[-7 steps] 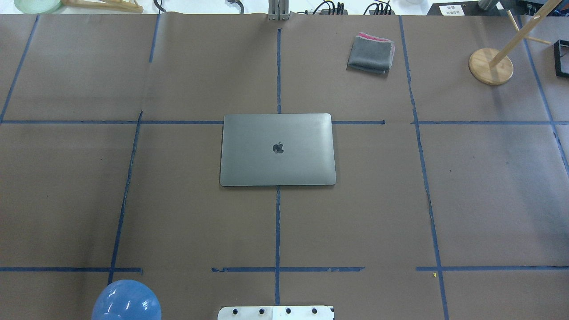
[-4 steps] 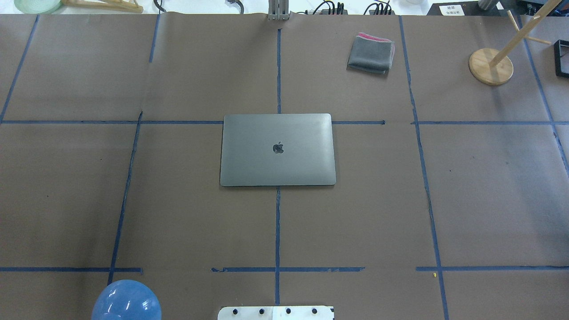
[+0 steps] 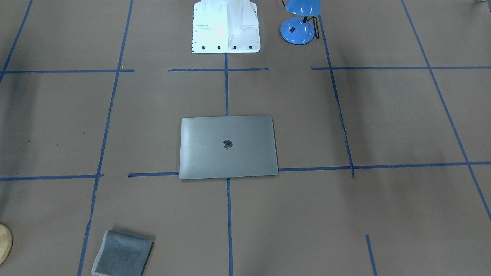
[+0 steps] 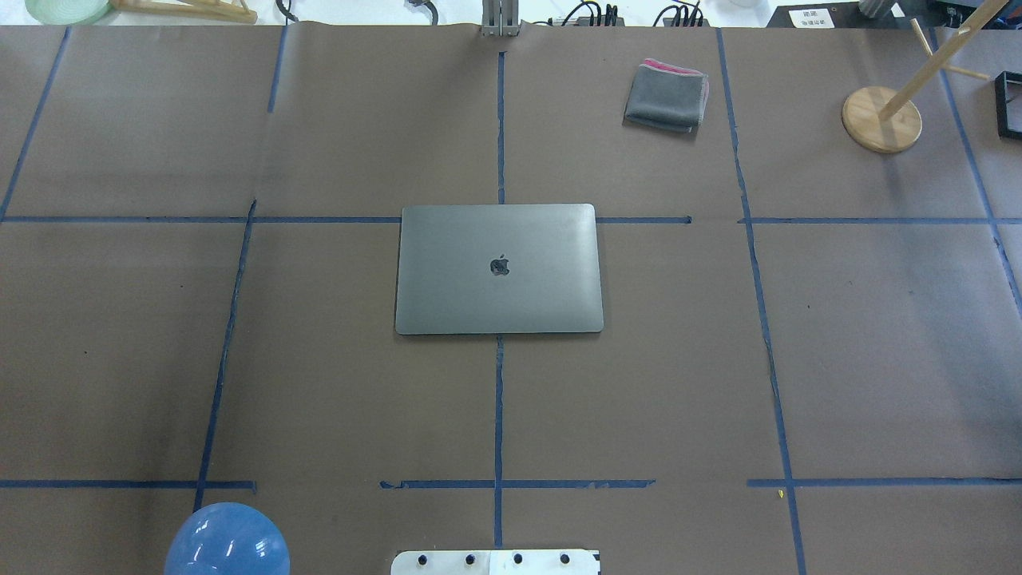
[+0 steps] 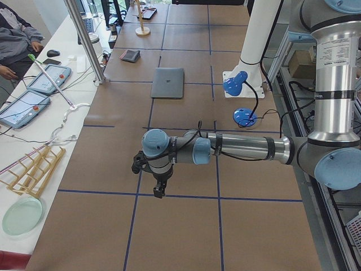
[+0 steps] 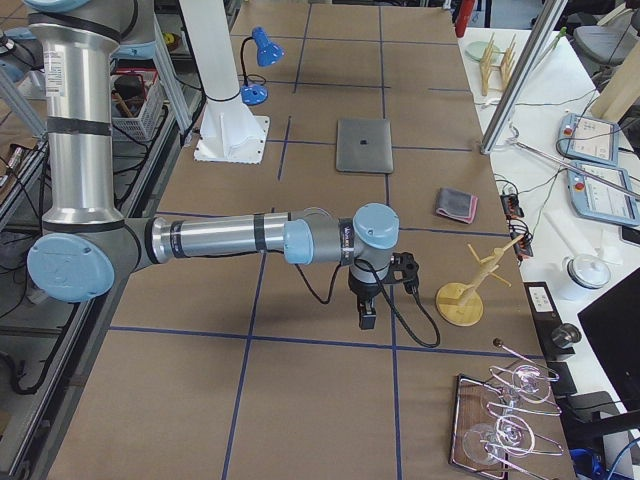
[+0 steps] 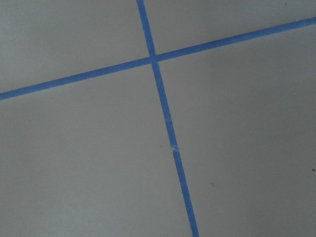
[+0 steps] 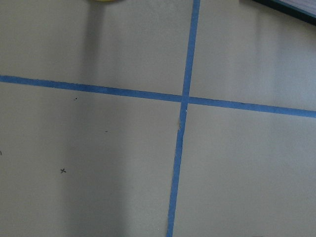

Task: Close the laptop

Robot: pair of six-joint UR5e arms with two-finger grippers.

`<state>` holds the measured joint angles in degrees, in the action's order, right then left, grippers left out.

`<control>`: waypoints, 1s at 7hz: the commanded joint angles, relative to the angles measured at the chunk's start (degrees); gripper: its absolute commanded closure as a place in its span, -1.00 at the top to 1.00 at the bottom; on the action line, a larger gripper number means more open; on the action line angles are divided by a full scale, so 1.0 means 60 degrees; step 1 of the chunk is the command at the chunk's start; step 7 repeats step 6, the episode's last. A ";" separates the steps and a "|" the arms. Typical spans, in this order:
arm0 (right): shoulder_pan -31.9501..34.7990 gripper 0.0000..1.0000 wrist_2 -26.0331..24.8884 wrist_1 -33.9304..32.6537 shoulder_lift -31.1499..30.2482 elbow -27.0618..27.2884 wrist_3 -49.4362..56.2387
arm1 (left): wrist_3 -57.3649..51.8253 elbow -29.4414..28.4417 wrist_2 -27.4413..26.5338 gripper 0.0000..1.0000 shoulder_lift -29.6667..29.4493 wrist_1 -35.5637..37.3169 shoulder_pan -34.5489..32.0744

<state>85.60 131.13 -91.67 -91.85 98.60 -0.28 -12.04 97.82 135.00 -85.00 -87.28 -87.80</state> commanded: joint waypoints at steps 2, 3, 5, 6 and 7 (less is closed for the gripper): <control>0.0000 1.00 0.0001 0.0000 -0.0073 0.0192 -0.0026 | 0.0000 0.0000 0.0000 1.00 0.0001 0.0000 0.0000; 0.0000 1.00 0.0001 0.0000 -0.0117 0.0250 -0.0026 | 0.0000 0.0000 0.0000 1.00 -0.0013 0.0000 0.0000; 0.0000 1.00 0.0015 0.0000 -0.0132 0.0266 -0.0026 | 0.0000 0.0015 0.0000 1.00 -0.0013 0.0000 0.0000; 0.0000 1.00 0.0015 0.0000 -0.0132 0.0295 -0.0026 | 0.0000 0.0015 0.0000 1.00 -0.0013 0.0000 0.0000; 0.0000 1.00 0.0015 0.0000 -0.0132 0.0295 -0.0026 | 0.0000 0.0015 0.0000 1.00 -0.0013 0.0000 0.0000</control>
